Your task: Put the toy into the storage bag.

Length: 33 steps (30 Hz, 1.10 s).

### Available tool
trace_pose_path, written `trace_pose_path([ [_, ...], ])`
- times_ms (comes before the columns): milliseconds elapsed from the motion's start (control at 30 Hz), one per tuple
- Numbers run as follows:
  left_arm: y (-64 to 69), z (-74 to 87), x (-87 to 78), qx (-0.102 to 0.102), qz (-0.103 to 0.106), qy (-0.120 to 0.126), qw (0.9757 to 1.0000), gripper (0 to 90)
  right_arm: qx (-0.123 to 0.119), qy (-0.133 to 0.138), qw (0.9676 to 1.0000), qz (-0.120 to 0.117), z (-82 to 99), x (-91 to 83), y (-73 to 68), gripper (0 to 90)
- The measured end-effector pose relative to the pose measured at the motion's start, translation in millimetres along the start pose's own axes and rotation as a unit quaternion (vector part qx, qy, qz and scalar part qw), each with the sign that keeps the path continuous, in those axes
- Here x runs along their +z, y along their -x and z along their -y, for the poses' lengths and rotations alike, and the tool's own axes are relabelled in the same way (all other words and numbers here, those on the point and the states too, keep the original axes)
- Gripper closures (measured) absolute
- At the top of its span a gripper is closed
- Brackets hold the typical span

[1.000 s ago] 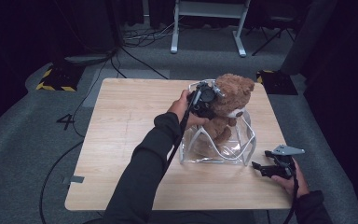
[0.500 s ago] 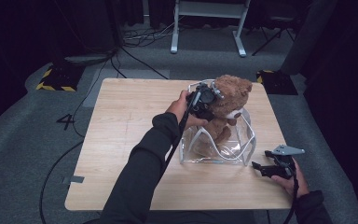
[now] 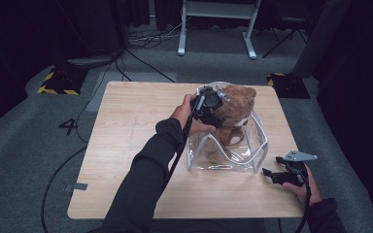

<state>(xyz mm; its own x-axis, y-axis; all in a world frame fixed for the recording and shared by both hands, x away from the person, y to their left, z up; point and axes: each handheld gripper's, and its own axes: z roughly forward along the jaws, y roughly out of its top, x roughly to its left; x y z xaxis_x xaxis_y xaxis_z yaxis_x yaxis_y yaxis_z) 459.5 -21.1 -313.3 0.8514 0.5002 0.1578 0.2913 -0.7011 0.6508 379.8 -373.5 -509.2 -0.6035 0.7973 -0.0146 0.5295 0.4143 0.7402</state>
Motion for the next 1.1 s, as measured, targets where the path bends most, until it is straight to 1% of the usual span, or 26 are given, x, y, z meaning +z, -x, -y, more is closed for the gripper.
trace_pose_path([
  [67, -0.3, 0.4, -0.1, -0.001, 0.002, 0.003, 1.0000, 39.8, 0.000, 0.000, 1.0000, 0.001, 0.0, 0.0, -0.1, 16.6],
  [100, -0.7, 0.5, -0.4, -0.004, 0.003, 0.005, 1.0000, 39.3, 0.000, 0.000, 1.0000, 0.000, 0.0, 0.0, 0.0, 16.6],
  [200, -0.6, 0.5, -0.3, -0.003, 0.003, 0.005, 1.0000, 38.8, 0.000, 0.000, 1.0000, 0.000, 0.0, 0.0, 0.0, 16.6],
  [233, -0.6, 0.7, -0.6, -0.006, 0.006, 0.010, 0.9999, 38.7, 0.000, 0.000, 1.0000, 0.000, 0.0, 0.0, 0.0, 16.6],
  [333, -0.8, 0.9, -1.6, -0.007, 0.003, 0.013, 0.9999, 37.3, 0.000, 0.000, 1.0000, 0.000, 0.0, 0.0, 0.0, 16.6],
  [367, -1.2, 1.1, -2.5, -0.008, 0.004, 0.016, 0.9998, 37.3, 0.000, 0.000, 1.0000, 0.000, 0.0, 0.0, 0.0, 16.6],
  [400, -1.6, 1.7, -4.6, -0.011, 0.002, 0.020, 0.9997, 35.0, 0.000, 0.000, 1.0000, 0.000, 0.0, 0.0, 0.0, 16.6],
  [467, -2.4, 2.7, -7.2, -0.014, 0.005, 0.031, 0.9994, 33.6, 0.000, 0.000, 1.0000, 0.000, 0.0, 0.0, 0.0, 16.6],
  [667, -4.7, 4.5, -13.0, -0.021, -0.001, 0.045, 0.9988, 28.8, 0.000, 0.000, 1.0000, 0.001, 0.0, 0.0, -0.1, 16.6],
  [700, -5.4, 5.3, -15.2, -0.025, -0.003, 0.050, 0.9984, 27.9, 0.000, 0.000, 1.0000, 0.000, 0.0, 0.0, 0.0, 16.6],
  [733, -5.4, 5.3, -15.2, -0.025, -0.003, 0.050, 0.9984, 27.3, 0.000, 0.000, 1.0000, 0.000, 0.0, 0.0, 0.0, 16.6],
  [767, -5.9, 6.2, -18.7, -0.029, -0.004, 0.060, 0.9978, 26.6, 0.000, 0.000, 1.0000, 0.000, 0.0, 0.0, 0.0, 16.6],
  [800, -5.9, 6.2, -18.7, -0.029, -0.004, 0.060, 0.9978, 25.8, 0.000, 0.000, 1.0000, 0.000, 0.0, 0.0, 0.0, 16.6],
  [833, -6.5, 6.9, -22.4, -0.031, -0.006, 0.069, 0.9971, 25.3, 0.000, 0.000, 1.0000, 0.000, 0.0, 0.0, 0.0, 16.6],
  [867, -6.8, 7.2, -24.7, -0.031, -0.004, 0.071, 0.9970, 24.9, 0.000, 0.000, 1.0000, 0.000, 0.0, 0.0, 0.0, 16.6],
  [1000, -6.8, 8.7, -29.9, -0.037, -0.010, 0.078, 0.9962, 23.2, 0.000, 0.000, 1.0000, 0.000, 0.0, 0.0, 0.0, 16.6],
  [1100, -6.3, 11.3, -36.8, -0.041, -0.017, 0.086, 0.9953, 21.7, 0.001, -0.001, 1.0000, 0.000, 0.0, -0.1, -0.2, 16.6],
])
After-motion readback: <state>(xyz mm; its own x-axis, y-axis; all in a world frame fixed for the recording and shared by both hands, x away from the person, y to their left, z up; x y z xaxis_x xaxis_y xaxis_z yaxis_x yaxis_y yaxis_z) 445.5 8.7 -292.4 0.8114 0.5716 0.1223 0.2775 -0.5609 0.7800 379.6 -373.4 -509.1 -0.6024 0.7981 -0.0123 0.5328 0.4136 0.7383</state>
